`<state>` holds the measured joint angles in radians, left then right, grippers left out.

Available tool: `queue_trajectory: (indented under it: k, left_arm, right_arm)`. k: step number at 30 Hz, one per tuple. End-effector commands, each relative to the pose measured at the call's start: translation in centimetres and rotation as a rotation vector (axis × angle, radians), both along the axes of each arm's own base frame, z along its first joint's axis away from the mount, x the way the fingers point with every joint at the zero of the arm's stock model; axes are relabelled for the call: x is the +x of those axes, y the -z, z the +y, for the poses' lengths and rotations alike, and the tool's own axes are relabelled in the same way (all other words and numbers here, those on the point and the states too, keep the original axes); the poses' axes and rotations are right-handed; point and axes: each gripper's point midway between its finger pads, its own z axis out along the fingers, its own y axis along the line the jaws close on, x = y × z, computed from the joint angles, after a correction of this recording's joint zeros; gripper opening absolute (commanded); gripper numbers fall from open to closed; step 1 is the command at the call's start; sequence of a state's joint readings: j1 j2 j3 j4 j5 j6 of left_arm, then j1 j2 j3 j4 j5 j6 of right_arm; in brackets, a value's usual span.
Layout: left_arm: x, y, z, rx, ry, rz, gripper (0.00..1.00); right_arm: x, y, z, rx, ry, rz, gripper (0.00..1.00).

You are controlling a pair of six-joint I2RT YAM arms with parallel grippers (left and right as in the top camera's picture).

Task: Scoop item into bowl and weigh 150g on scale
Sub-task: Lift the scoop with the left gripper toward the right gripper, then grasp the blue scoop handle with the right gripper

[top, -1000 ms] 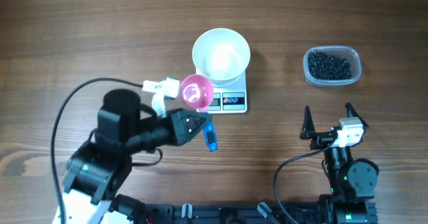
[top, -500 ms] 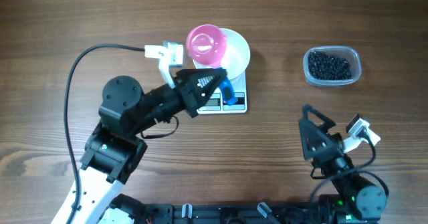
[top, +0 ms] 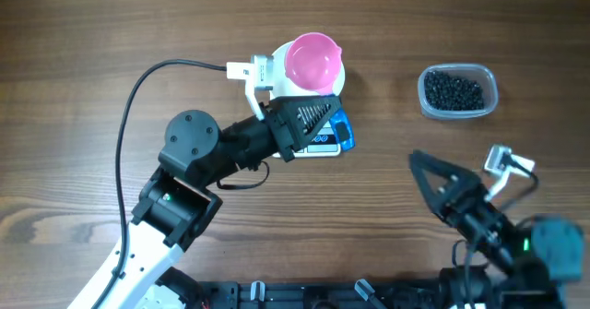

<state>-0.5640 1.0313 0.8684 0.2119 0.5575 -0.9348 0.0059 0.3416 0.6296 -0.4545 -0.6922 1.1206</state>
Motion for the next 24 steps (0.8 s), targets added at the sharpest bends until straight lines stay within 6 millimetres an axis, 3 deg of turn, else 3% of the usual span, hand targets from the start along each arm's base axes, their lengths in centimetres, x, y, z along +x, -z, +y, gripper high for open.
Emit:
queue_trajectory:
  k: [1,4,7,12,18,22,24]
  left_arm:
    - [0.0,-0.5,0.0,-0.015,-0.006,0.003,0.04]
    - [0.4,-0.5,0.2,-0.055,-0.027,0.08,0.04]
    - [1.5,-0.7,0.8,-0.122,-0.093,0.181,0.04]
    - [1.9,-4.4,1.8,-0.296,-0.122,0.172,0.04]
    - [1.7,-4.3,0.2,-0.334,-0.2,0.199,0.04]
    - [1.9,-2.8,-1.3,-0.316,-0.224,0.234,0.04]
    - [2.0,-2.6,-1.8,-0.314,-0.215,0.236,0.04]
  right_arm:
    - [-0.4,-3.2,2.8,-0.124,-0.262,-0.191,1.0]
    - [-0.9,-5.2,4.7,0.064,-0.448,-0.103,1.0]
    - [-1.3,-7.0,5.1,0.11,-0.509,-0.133,1.0]
    - [-0.5,-8.7,4.7,0.187,-0.448,-0.111,1.0]
    - [1.3,-9.2,3.9,0.242,-0.33,-0.09,0.92]
    - [1.6,-10.4,5.1,0.265,-0.336,-0.142,0.92]
    - [2.3,-10.2,5.8,0.293,-0.337,-0.112,0.87]
